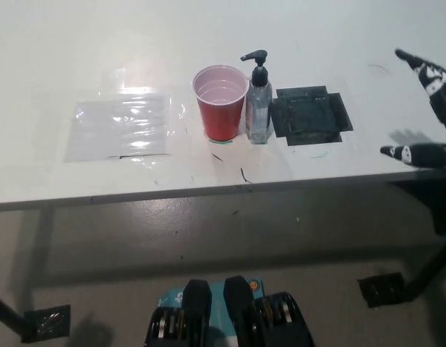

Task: The robot uses its right hand to press the hand soap kept in the middle of the table to get liquid hand soap out

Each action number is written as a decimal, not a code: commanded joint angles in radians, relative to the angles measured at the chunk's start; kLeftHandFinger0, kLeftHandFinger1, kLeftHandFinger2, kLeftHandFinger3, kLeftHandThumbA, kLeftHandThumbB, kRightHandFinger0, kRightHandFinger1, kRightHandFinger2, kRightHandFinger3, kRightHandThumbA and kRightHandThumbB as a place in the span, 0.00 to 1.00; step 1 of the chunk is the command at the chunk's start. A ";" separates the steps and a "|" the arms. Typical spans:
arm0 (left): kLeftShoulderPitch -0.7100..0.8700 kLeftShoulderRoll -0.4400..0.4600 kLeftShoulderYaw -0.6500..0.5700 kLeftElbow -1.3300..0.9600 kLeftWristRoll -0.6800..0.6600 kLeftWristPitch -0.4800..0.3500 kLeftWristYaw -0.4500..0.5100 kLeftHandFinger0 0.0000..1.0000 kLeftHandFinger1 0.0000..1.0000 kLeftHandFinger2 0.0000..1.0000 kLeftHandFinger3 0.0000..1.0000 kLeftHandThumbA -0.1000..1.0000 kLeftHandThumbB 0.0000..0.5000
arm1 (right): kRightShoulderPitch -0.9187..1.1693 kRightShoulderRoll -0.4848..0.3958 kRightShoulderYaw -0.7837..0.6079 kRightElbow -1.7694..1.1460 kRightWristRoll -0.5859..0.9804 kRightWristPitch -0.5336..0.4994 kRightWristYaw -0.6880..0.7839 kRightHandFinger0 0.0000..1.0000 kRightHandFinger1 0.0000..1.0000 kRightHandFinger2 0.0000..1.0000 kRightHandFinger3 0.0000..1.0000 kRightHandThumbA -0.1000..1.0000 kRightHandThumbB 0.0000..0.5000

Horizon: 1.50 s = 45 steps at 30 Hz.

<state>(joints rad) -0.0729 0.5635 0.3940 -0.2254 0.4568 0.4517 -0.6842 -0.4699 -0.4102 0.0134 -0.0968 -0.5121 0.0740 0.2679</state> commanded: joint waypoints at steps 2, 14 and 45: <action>-0.001 0.026 0.006 -0.029 0.004 0.018 0.002 1.00 1.00 1.00 0.86 1.00 0.22 | 0.040 0.018 -0.044 -0.024 0.048 0.009 -0.060 1.00 1.00 1.00 1.00 1.00 1.00; -0.006 0.017 0.015 -0.021 0.000 0.018 0.002 1.00 1.00 1.00 0.86 1.00 0.19 | 0.222 0.076 -0.115 0.066 0.126 -0.088 -0.149 1.00 1.00 1.00 1.00 1.00 0.74; -0.014 0.001 0.019 -0.019 -0.002 0.018 0.006 1.00 1.00 1.00 0.91 1.00 0.16 | 0.284 0.092 -0.116 0.141 0.145 -0.100 -0.244 1.00 1.00 1.00 1.00 1.00 0.70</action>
<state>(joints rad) -0.0735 0.5416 0.3994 -0.2252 0.4556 0.4517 -0.6837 -0.1644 -0.3106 -0.0988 0.0670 -0.3776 -0.0055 0.0635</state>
